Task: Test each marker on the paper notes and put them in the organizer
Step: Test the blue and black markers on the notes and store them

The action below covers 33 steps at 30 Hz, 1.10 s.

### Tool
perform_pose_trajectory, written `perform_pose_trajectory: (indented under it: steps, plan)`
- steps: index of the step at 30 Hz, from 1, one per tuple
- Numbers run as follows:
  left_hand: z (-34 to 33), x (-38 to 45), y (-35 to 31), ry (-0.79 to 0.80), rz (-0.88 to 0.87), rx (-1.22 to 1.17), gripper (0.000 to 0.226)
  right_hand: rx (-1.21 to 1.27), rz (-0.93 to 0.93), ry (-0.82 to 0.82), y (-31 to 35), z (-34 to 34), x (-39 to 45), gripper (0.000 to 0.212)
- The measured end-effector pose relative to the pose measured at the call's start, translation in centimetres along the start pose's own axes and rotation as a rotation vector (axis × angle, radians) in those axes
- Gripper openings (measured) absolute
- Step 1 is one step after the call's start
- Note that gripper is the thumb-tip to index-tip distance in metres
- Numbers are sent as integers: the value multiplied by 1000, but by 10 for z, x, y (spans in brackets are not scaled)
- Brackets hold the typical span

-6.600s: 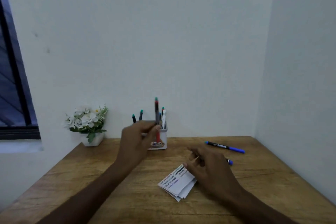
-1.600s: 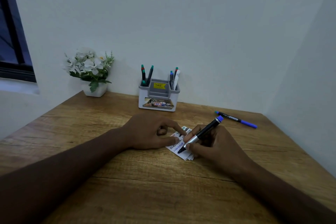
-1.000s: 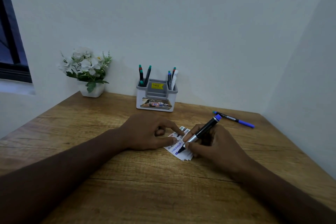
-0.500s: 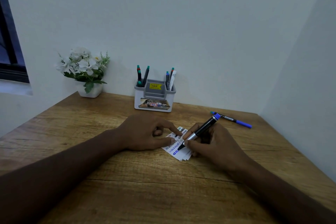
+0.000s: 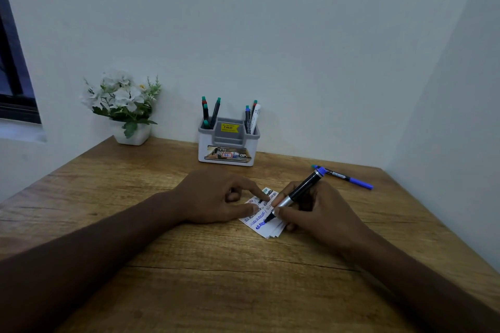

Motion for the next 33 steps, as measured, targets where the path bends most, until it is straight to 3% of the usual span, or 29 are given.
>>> perform_pose_trajectory:
  steps: [12,25,33]
  plan:
    - [0,0,0,3,-8,-5,36,0,-5,-6,-4,2,2,23]
    - [0,0,0,-6,-11,16,36,21,27,-2,-5,3,2,6]
    - [-1,1,0,6,2,18,38,7,9,-18,-4,4,2,9]
Point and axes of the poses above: each hand's wrist, its own x-axis towards the middle knuckle, its own z-axis out of the back of the hand, y = z × x, the point moved 1 cm from there along x, towards the middle knuckle, and after that the axes turned 1 degree about -y, right-handed, at the moved point
